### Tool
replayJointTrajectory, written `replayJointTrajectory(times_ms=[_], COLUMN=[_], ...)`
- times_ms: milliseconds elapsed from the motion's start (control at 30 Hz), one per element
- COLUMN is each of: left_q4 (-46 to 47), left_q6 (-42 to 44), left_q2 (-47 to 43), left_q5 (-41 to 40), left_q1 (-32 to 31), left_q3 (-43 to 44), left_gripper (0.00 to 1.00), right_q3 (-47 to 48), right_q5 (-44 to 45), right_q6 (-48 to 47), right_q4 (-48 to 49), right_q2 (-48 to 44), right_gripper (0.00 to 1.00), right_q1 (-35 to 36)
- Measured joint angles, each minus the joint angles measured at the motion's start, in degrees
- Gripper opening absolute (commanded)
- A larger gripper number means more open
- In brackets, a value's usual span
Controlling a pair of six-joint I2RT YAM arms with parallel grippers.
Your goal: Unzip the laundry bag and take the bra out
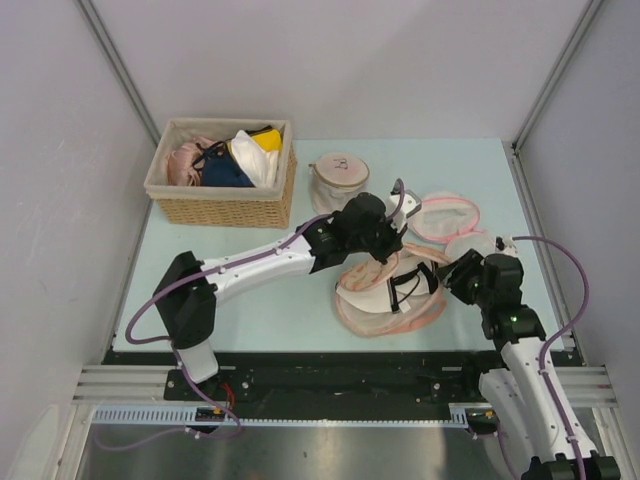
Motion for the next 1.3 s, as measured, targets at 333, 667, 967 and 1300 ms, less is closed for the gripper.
replayJointTrajectory(times_ms=[333,667,967,1300], left_q4=[0.0,0.0,0.0,0.0], left_q6=[0.0,-0.1,-0.1,-0.1], left_q2=[0.6,0.6,0.6,0.6], left_q5=[1.7,2.2,2.2,2.2], left_q1=[0.8,1.0,1.1,1.1], left_q3=[0.2,0.2,0.2,0.2], left_gripper=[0.00,0.01,0.00,0.00], right_q3=[0.0,0.0,-0.1,-2.0], right_q5=[9.6,10.2,6.7,1.5], right_q6=[4.2,3.9,1.7,1.6], right_q4=[-1.3,0.5,6.3,12.8], right_q2=[-6.4,4.4,16.7,20.1], right_gripper=[0.52,0.53,0.54,0.00], right_q1=[6.5,7.0,7.0,7.1])
